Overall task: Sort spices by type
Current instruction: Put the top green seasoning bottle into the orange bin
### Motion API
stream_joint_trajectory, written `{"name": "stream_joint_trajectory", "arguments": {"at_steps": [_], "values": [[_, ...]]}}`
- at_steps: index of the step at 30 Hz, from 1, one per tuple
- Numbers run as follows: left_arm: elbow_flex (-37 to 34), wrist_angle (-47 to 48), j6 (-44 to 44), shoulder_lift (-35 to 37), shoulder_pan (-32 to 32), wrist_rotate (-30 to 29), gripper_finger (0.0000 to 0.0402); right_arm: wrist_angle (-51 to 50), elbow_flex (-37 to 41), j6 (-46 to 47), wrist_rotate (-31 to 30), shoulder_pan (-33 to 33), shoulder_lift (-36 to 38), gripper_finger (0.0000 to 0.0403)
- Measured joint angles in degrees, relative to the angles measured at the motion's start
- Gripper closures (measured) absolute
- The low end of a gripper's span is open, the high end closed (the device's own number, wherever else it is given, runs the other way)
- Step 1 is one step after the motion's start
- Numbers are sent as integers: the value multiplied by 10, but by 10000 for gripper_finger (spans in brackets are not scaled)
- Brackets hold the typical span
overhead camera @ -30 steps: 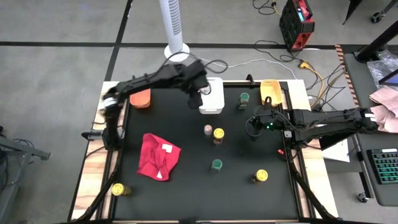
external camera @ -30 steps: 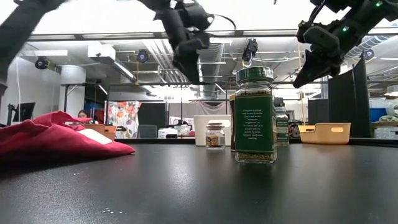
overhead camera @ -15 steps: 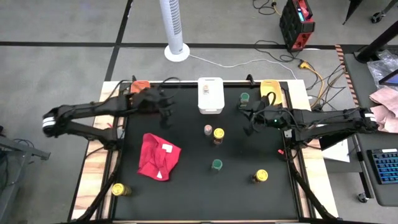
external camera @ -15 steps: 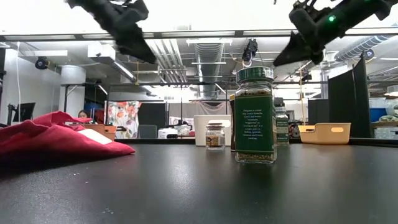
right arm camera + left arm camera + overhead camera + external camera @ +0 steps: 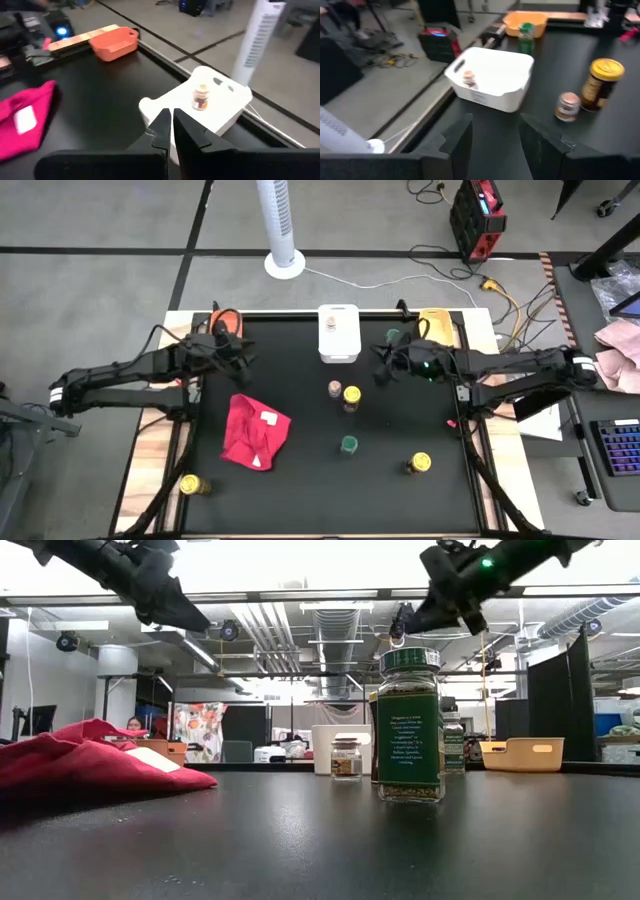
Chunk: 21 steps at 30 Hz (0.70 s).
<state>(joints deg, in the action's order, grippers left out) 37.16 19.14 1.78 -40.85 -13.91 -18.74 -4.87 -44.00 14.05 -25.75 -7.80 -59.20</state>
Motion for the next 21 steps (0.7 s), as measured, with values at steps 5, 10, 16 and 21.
{"name": "stream_joint_trajectory", "arguments": {"at_steps": [5, 10, 16, 21], "values": [[-1, 1, 0, 9, 0, -9, 258, -191, -116, 62, 0, -55, -60, 390], [3, -1, 5, 5, 0, -9, 258, -368, -212, 107, 6, -126, -129, 390], [6, -3, 6, -2, 0, -40, 258, -451, -265, 79, 85, -212, -176, 390], [6, -3, 7, -6, 0, -49, 258, -461, -266, 59, 141, -258, -185, 384]]}}
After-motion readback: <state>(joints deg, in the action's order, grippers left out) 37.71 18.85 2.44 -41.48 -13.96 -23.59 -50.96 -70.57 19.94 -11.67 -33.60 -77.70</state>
